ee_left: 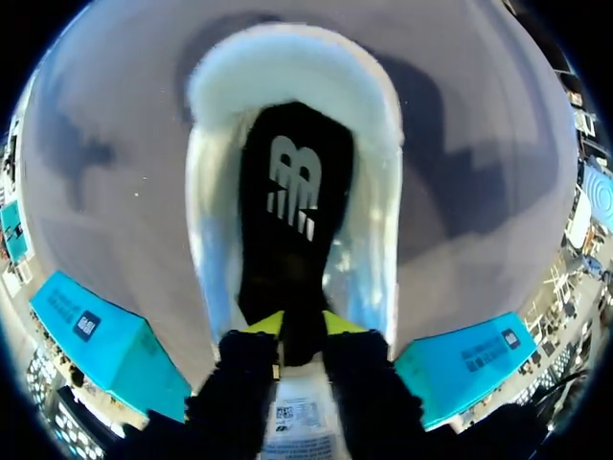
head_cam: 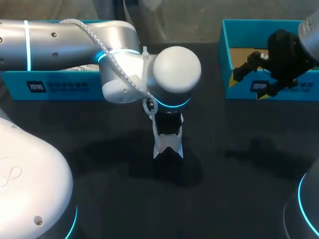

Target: Take the shoe out of the shoebox, open the shoe tongue, remove and reinsert the insole, then place the shoe into the shoebox

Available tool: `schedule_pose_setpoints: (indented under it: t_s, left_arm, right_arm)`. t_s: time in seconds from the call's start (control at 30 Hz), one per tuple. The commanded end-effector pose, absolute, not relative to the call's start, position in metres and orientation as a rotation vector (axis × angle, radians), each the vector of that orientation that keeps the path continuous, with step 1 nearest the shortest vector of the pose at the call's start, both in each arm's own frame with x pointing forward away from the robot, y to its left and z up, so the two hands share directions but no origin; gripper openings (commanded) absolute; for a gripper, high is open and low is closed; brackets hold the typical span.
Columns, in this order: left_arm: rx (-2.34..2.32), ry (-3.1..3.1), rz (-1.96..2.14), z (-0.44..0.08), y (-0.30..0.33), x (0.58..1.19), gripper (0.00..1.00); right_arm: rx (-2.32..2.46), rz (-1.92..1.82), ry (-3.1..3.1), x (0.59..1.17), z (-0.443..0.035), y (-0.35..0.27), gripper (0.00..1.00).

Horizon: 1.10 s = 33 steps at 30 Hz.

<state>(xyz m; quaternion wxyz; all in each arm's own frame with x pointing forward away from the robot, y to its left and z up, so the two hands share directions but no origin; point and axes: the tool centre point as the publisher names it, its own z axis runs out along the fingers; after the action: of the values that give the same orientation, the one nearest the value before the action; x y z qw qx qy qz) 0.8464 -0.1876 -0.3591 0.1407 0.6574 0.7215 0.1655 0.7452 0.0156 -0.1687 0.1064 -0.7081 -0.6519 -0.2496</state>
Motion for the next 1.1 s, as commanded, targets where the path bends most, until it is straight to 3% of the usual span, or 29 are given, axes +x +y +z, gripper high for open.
schedule_pose_setpoints:
  t_s: [0.03,0.7,1.1]
  left_arm:
    - [1.896,2.079,0.484,-0.358,-0.186,0.843,1.00]
    - [1.866,2.091,0.477,-0.346,-0.185,0.833,1.00]
    - [1.807,2.075,0.498,-0.313,-0.178,0.846,1.00]
  right_arm:
    - [-2.089,-0.733,-1.919,0.746,-0.170,0.017,1.00]
    - [-2.089,-0.733,-1.919,0.746,-0.170,0.017,1.00]
    - [-2.089,-0.733,-1.919,0.746,-0.170,0.017,1.00]
